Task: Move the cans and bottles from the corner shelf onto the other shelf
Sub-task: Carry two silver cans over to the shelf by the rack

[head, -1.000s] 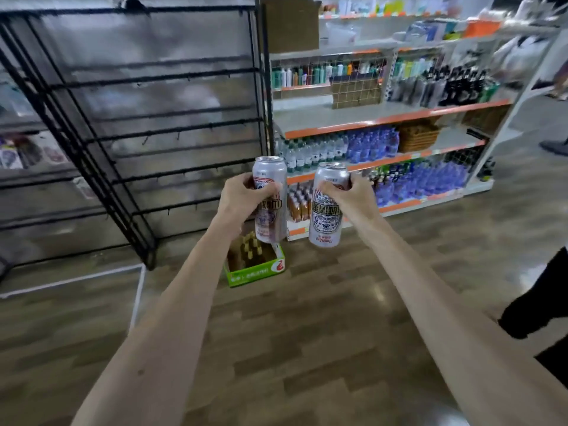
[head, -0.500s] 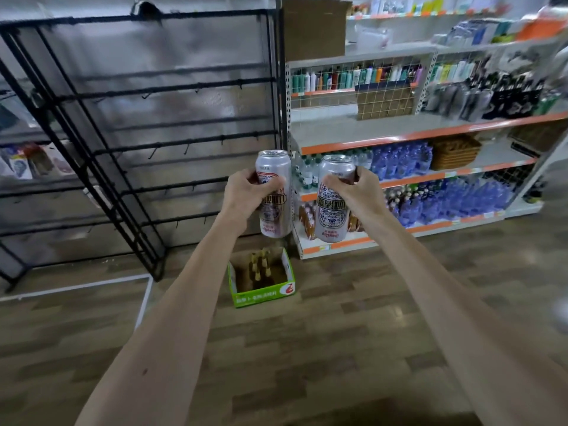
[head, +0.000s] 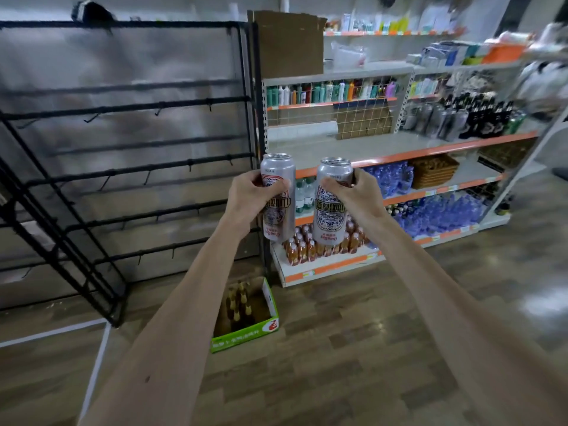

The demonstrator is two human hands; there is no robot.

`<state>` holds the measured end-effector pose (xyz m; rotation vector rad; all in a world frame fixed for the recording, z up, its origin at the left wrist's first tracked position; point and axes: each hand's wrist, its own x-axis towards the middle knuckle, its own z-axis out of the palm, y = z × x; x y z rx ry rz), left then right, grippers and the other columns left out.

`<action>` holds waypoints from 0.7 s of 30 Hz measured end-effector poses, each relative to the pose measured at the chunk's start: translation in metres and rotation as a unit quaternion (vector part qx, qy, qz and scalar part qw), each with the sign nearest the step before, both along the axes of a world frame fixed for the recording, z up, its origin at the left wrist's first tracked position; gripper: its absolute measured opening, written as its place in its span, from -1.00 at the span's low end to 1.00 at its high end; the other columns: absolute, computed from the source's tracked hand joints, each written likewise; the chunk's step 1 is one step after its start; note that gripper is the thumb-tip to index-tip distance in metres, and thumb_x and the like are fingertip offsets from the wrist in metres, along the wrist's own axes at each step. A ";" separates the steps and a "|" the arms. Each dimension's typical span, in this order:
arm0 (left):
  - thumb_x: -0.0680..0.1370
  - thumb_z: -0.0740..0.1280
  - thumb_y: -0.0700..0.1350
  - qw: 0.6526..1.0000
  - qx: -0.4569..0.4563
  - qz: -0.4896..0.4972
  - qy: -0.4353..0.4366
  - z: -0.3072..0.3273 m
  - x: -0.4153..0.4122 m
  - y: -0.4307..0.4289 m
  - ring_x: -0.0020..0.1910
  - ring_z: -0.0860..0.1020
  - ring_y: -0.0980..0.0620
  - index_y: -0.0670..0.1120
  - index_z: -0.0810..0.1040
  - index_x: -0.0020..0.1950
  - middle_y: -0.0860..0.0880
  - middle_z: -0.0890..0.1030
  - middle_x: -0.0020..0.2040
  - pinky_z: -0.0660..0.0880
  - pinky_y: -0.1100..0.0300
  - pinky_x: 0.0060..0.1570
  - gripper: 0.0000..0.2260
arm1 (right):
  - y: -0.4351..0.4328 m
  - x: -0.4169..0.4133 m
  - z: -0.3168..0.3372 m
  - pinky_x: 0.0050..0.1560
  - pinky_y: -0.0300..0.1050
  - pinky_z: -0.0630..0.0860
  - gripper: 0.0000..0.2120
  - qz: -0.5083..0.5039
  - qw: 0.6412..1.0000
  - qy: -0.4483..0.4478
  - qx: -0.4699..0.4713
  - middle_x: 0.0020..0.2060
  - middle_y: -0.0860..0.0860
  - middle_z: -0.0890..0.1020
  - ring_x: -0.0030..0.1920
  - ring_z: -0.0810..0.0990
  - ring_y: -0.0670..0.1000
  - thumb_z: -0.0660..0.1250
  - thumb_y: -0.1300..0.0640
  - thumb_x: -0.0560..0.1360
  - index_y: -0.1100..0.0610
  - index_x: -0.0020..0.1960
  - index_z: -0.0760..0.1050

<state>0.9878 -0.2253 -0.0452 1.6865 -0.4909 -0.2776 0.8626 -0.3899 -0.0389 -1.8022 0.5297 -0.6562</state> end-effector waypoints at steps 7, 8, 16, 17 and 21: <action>0.39 0.57 0.00 1.000 0.005 -0.016 -0.007 0.000 0.037 -0.053 0.02 0.64 0.07 0.03 0.63 -0.01 0.02 0.70 0.01 0.59 0.00 0.12 -0.77 | -0.056 0.037 -0.005 -0.12 -0.19 0.53 -0.57 -0.030 0.999 0.005 -0.013 0.00 -0.01 0.65 0.00 0.63 -0.04 0.48 -0.04 0.40 0.14 0.18 0.53; 0.39 0.57 0.00 1.000 0.005 -0.017 -0.004 -0.002 0.043 -0.064 0.02 0.64 0.07 0.02 0.63 0.01 0.02 0.70 0.02 0.59 0.00 0.12 -0.75 | -0.066 0.042 -0.007 -0.11 -0.19 0.54 -0.57 -0.031 0.999 0.005 -0.012 0.00 -0.01 0.65 0.00 0.63 -0.04 0.49 -0.04 0.40 0.14 0.18 0.53; 0.39 0.58 0.00 1.000 0.008 -0.010 0.002 0.000 0.081 -0.158 0.03 0.64 0.05 -0.03 0.65 0.05 0.00 0.70 0.03 0.59 0.07 0.04 -0.70 | -0.166 0.086 -0.013 -0.01 -0.11 0.58 -0.59 -0.032 0.999 0.003 -0.005 0.00 -0.02 0.64 0.01 0.62 -0.03 0.49 -0.02 0.42 0.15 0.18 0.52; 0.39 0.58 0.00 1.000 0.008 -0.008 0.001 0.001 0.086 -0.169 0.02 0.64 0.05 -0.04 0.64 0.07 0.00 0.70 0.03 0.59 0.08 0.04 -0.69 | -0.178 0.091 -0.013 -0.06 -0.15 0.56 -0.60 -0.031 1.000 0.002 -0.006 -0.02 -0.03 0.64 -0.01 0.62 -0.04 0.49 -0.01 0.42 0.15 0.17 0.52; 0.40 0.57 -0.01 1.000 0.015 -0.007 -0.009 0.005 0.105 -0.208 -0.04 0.62 0.12 0.02 0.62 0.01 0.04 0.69 0.02 0.56 0.16 -0.05 -0.75 | -0.219 0.108 -0.008 -0.17 -0.26 0.50 -0.62 -0.027 1.000 0.002 -0.013 -0.07 -0.06 0.63 -0.07 0.60 -0.10 0.48 -0.01 0.43 0.15 0.15 0.51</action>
